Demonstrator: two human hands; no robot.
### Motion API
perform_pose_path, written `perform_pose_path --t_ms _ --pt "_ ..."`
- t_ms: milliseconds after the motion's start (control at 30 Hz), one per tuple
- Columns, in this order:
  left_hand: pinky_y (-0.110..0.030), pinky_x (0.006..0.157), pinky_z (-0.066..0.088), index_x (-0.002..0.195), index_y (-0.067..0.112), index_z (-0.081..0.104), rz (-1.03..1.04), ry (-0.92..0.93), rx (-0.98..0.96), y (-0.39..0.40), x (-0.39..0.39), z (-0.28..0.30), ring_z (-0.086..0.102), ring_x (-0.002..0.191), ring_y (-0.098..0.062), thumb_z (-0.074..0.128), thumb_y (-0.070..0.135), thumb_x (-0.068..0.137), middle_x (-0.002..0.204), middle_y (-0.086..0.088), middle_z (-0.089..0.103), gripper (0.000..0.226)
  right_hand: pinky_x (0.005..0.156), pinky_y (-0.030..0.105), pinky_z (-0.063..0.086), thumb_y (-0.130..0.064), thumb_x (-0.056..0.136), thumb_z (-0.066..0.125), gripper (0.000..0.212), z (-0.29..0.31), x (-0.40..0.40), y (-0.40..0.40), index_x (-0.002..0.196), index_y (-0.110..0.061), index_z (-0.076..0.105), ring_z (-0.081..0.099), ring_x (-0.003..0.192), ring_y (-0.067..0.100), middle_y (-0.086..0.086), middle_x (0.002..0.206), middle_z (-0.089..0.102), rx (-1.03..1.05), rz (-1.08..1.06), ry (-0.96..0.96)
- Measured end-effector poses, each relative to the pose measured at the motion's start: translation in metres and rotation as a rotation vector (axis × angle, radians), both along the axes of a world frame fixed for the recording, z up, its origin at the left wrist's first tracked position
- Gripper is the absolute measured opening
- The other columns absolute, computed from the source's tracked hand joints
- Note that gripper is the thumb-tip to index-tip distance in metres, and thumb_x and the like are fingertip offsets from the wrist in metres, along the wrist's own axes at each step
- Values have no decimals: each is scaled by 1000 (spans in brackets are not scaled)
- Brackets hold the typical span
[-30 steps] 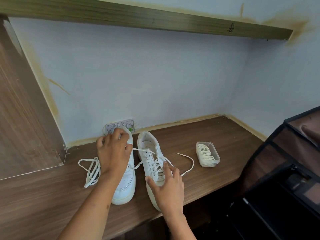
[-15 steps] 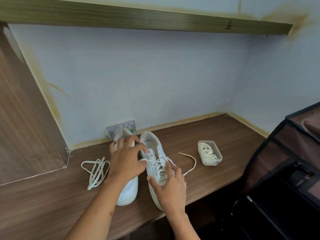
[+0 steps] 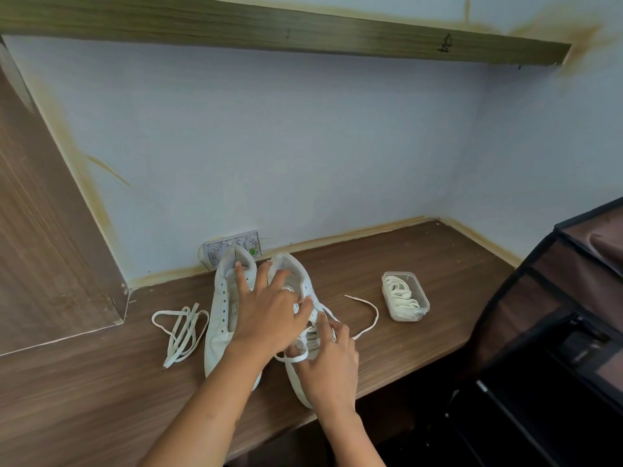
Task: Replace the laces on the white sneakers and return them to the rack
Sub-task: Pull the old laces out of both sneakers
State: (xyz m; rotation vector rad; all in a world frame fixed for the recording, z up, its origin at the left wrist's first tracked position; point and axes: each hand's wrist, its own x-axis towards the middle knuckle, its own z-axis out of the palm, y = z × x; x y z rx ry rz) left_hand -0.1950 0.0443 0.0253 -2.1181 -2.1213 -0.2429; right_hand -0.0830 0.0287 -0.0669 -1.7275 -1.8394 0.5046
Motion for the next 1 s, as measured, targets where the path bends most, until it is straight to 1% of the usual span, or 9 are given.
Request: perform_pose_path --t_ms 200,333,400,567,667,767,867,933,1000 --pt "-72 105 -17 99 26 70 41 283 3 3 23 2 -12 147 -38 51 30 94 162 -8 7 21 107 30 29 -74 65 19 97 4 0 -1 151 -30 25 36 130 15 -6 142 34 -17 -9 18" --pt "-71 103 -21 118 22 64 87 333 -90 6 34 -9 -22 143 -43 44 39 98 162 -12 -5 34 108 29 28 -63 70 38 89 4 7 0 151 -30 23 34 131 15 -7 142 32 -65 65 68" --pt "-69 102 -24 126 26 61 71 220 -119 11 28 -19 -23 144 -40 37 50 99 163 -7 0 43 107 28 28 -60 76 51 85 2 10 2 151 -31 23 34 131 15 -7 141 31 -62 85 79" --pt "-59 111 -17 93 41 74 71 -364 -95 19 4 -30 -4 147 -23 59 51 89 155 17 26 18 110 29 26 -71 78 55 89 0 10 3 152 -34 21 32 132 13 -7 141 29 -60 71 92" --pt "-51 115 -9 84 45 74 44 -440 21 18 -2 -36 9 144 -15 66 46 86 147 24 37 9 112 30 27 -75 73 51 93 -1 8 3 152 -35 23 31 132 12 -8 141 30 -65 59 117" --pt "-38 113 10 76 49 72 -39 -617 132 19 -13 -35 22 135 -15 76 39 78 134 30 43 11 113 33 26 -81 66 38 99 -1 5 2 151 -34 24 31 133 14 -6 142 31 -85 38 146" --pt "-30 105 10 68 42 76 -138 -780 17 14 -33 -29 21 129 -8 83 37 70 134 34 42 9 114 34 25 -79 75 44 93 -2 5 2 153 -34 21 30 133 16 -3 142 30 -90 37 137" --pt "-32 105 13 61 38 75 -110 -847 -29 11 -44 -26 25 127 -5 79 48 62 127 36 48 10 114 33 25 -74 80 50 88 -2 6 1 153 -34 20 30 133 15 -4 141 29 -82 41 122" --pt "-33 104 17 57 36 74 -39 -815 -4 10 -48 -24 31 124 -6 73 64 62 118 36 54 28 113 30 25 -73 81 52 87 -1 7 1 153 -34 20 31 131 13 -6 139 30 -73 51 118"
